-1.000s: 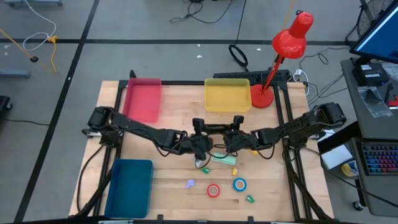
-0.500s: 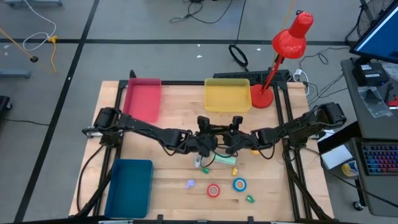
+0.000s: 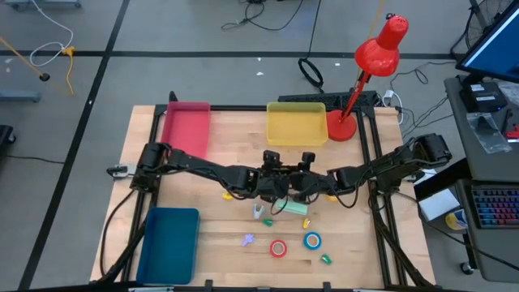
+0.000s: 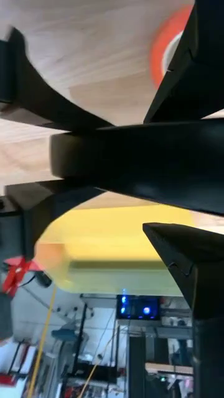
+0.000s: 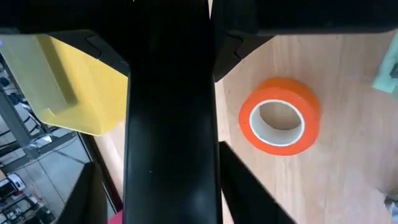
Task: Pick and place Stapler, Stapler remover, tape
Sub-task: Put the black stapler into the pink bin
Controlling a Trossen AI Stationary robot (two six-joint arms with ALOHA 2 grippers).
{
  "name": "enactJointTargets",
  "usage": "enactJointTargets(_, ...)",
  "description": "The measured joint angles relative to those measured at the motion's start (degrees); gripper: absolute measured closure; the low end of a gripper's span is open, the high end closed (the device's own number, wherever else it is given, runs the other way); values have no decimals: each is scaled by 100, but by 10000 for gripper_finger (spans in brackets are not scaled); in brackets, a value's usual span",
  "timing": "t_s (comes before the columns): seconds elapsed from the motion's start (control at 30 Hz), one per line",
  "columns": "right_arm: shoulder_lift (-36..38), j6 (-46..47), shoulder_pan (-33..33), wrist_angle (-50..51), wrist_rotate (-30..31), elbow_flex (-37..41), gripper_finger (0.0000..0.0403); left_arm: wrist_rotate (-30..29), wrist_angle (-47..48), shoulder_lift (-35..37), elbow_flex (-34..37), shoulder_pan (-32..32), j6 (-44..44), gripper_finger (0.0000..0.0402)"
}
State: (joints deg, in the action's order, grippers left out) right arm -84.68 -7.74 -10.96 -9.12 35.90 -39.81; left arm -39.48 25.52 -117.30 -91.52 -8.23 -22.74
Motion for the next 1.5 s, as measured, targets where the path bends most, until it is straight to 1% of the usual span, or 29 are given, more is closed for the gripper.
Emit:
enactJointTargets(0.17, 6, 105, 0, 44, 23, -2, 275, 9, -4, -88, -203, 13, 38, 150)
enactJointTargets(0.23, 10, 105, 0, 34, 27, -2, 275, 3, 9, -81, -212, 18, 114, 161)
enactJointTargets(0.33, 9, 97, 2, -1, 40, -8, 275, 46, 111, -60, -213, 34, 303, 201)
enactJointTargets(0.43, 0, -72, -15, 46, -15, -11, 275, 345, 229, -50, -215, 76, 574, 259)
enactJointTargets(0.47, 0, -80, -20, 69, -37, -9, 275, 452, 246, -50, -215, 94, 649, 268)
enactJointTargets(0.57, -2, -24, -48, 80, -49, -9, 275, 605, 257, -48, -215, 131, 729, 268)
enactJointTargets(0.67, -2, 17, -76, 85, -54, -9, 274, 601, 251, -48, -215, 120, 742, 268)
enactJointTargets(0.7, -2, 54, -76, 85, -104, -9, 266, 601, 255, -48, -215, 115, 774, 268)
enactJointTargets(0.93, 5, 435, -72, 70, -269, -14, 151, 223, 394, -15, -213, -10, 867, 268)
enactJointTargets(1.07, 9, 425, -89, 125, -34, -17, 117, -39, 688, 87, -211, -48, 909, 268)
enactJointTargets(1.2, 43, 409, -110, 235, 353, -20, 109, -273, 1089, 207, -211, -55, 1218, 268)
enactJointTargets(1.3, 136, 408, -128, 400, 503, -4, 109, -693, 1455, 310, -213, -34, 1572, 268)
enactJointTargets(1.4, 328, 428, -124, 609, 817, -4, 114, -956, 2018, 393, -213, -28, 2099, 268)
enactJointTargets(1.5, 508, 458, -118, 816, 975, -4, 120, -1127, 2713, 502, -211, -24, 2941, 268)
